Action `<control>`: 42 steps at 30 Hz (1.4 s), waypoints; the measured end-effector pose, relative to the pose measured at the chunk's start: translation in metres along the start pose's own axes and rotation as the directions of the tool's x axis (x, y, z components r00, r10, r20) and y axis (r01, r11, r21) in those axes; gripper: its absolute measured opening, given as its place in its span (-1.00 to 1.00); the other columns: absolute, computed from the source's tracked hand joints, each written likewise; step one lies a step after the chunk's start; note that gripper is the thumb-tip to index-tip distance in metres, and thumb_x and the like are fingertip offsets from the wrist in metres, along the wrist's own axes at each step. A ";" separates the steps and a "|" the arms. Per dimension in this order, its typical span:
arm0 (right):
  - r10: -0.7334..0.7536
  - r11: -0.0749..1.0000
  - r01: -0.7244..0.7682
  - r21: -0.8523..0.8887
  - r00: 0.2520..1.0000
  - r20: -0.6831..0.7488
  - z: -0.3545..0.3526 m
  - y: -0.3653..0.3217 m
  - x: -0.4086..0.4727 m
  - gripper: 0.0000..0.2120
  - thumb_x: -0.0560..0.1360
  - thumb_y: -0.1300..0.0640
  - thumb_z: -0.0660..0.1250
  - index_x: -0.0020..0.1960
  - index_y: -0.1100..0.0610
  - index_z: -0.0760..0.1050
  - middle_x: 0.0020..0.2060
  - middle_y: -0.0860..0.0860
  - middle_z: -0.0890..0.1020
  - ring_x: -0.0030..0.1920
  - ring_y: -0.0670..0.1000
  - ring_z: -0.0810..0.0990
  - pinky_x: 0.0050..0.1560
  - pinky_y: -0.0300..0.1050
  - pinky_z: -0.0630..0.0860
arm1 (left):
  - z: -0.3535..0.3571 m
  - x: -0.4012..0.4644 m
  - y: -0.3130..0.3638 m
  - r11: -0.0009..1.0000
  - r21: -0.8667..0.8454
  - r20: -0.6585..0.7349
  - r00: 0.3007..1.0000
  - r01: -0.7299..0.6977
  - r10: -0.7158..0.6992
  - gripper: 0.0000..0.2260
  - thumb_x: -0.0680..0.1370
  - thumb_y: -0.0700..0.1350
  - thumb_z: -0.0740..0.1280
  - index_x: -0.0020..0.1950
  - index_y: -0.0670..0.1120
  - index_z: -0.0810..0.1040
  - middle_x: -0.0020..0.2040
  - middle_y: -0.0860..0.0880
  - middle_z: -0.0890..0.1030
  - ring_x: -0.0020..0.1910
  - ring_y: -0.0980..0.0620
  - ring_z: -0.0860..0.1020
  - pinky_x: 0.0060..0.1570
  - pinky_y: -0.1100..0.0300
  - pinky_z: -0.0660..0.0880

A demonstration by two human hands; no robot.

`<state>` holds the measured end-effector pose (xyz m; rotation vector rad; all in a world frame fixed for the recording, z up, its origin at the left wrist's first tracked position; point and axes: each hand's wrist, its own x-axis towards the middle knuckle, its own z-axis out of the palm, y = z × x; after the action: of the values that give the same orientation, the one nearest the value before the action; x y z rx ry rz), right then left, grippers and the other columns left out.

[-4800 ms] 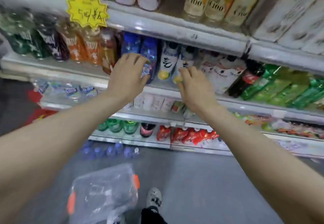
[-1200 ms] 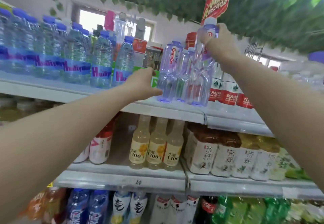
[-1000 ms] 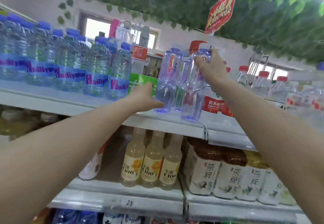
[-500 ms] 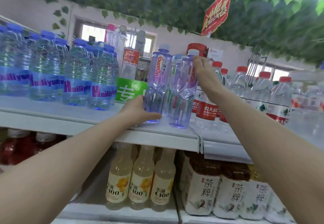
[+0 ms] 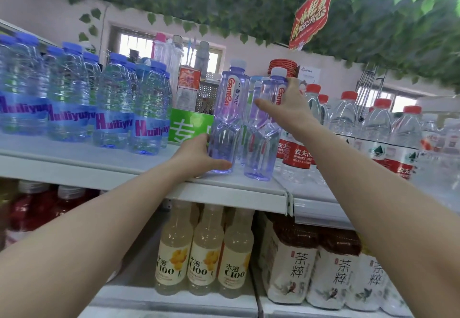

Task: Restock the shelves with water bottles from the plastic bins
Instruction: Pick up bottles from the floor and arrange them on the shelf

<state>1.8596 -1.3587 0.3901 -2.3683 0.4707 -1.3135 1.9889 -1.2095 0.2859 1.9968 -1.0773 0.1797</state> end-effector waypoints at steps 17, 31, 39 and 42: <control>-0.061 0.969 0.031 -0.244 0.992 -0.115 0.021 -0.006 -0.059 -0.16 0.59 0.05 0.30 0.60 0.08 -0.23 0.51 0.19 0.21 0.45 0.20 0.28 0.40 0.09 0.25 | -0.009 -0.027 -0.006 0.986 0.113 -0.160 0.977 -0.124 0.141 -0.31 0.44 0.10 0.47 0.47 -0.10 0.27 0.29 -0.06 0.52 0.21 -0.09 0.52 0.18 -0.03 0.47; -0.170 0.906 0.142 -0.398 0.985 -0.036 0.147 -0.055 -0.306 -0.54 0.57 0.12 0.19 0.44 0.23 0.29 0.31 0.21 0.42 0.30 0.20 0.38 0.34 -0.03 0.26 | -0.073 -0.237 -0.169 0.926 0.231 -0.203 0.917 -0.297 0.344 -0.59 0.46 -0.17 0.35 0.31 -0.13 0.49 0.24 -0.14 0.50 0.21 -0.12 0.49 0.18 0.17 0.34; -0.018 0.949 0.114 -0.294 0.951 0.310 0.290 -0.023 -0.508 -0.59 0.55 0.17 0.19 0.37 0.26 0.37 0.21 0.24 0.47 0.19 0.24 0.42 0.22 0.14 0.41 | -0.005 -0.390 -0.340 0.958 0.254 0.115 0.988 -0.134 0.108 -0.63 0.49 -0.17 0.40 0.29 -0.13 0.52 0.19 -0.15 0.54 0.16 -0.16 0.50 0.08 0.06 0.40; 0.050 0.963 0.076 -0.259 0.893 0.448 0.339 0.000 -0.587 -0.60 0.57 0.13 0.17 0.37 0.23 0.38 0.20 0.21 0.48 0.18 0.23 0.43 0.18 0.14 0.43 | 0.039 -0.456 -0.405 0.970 0.238 0.212 0.977 -0.042 -0.009 -0.65 0.50 -0.11 0.32 0.28 -0.11 0.52 0.18 -0.15 0.55 0.15 -0.19 0.53 0.12 0.02 0.47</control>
<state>1.8544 -1.0264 -0.2010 -2.7946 0.5130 -0.6887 1.9976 -0.8403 -0.2011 2.2652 -1.2565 0.1124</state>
